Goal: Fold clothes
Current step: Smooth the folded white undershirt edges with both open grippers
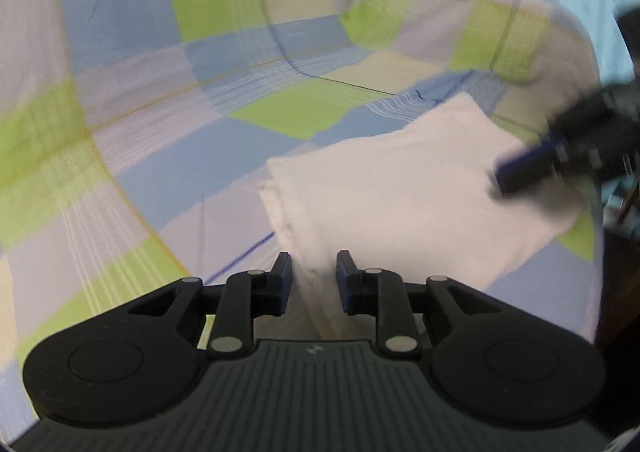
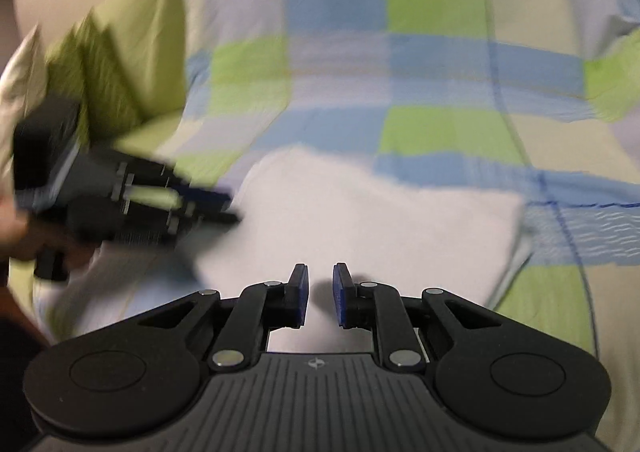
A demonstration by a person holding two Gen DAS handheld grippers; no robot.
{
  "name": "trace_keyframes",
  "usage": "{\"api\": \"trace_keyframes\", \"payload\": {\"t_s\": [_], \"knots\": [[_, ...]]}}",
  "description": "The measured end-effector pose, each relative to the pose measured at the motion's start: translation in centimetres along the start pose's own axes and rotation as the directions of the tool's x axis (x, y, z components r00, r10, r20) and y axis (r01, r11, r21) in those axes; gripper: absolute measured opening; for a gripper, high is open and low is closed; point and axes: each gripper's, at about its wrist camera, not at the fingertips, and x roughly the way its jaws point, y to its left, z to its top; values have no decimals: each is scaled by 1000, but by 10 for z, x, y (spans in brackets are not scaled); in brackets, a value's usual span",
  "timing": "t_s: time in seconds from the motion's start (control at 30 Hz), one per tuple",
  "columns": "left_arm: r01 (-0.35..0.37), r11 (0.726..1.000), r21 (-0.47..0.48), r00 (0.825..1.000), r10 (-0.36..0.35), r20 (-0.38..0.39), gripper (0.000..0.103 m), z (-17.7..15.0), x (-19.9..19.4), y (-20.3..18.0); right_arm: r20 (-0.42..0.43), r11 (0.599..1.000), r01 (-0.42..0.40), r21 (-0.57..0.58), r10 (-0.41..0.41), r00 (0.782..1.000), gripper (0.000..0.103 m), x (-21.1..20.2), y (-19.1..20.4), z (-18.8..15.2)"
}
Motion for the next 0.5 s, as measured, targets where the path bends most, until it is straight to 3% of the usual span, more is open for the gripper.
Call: {"api": "trace_keyframes", "payload": {"t_s": [0.17,0.27,0.37,0.5], "knots": [[-69,991,112,998,68,15,19,4,-20,-8,-84,996,80,-40,-83,993,16,-13,8,-15],[-40,989,145,998,33,51,19,10,-34,-22,-69,990,136,-39,-138,988,17,-31,12,-25],[29,982,185,998,-39,50,20,12,-31,-46,11,984,176,12,-176,984,17,-46,15,-28],[90,978,186,996,-94,8,20,5,-8,-66,59,988,146,45,-148,987,17,-42,16,-21]]}}
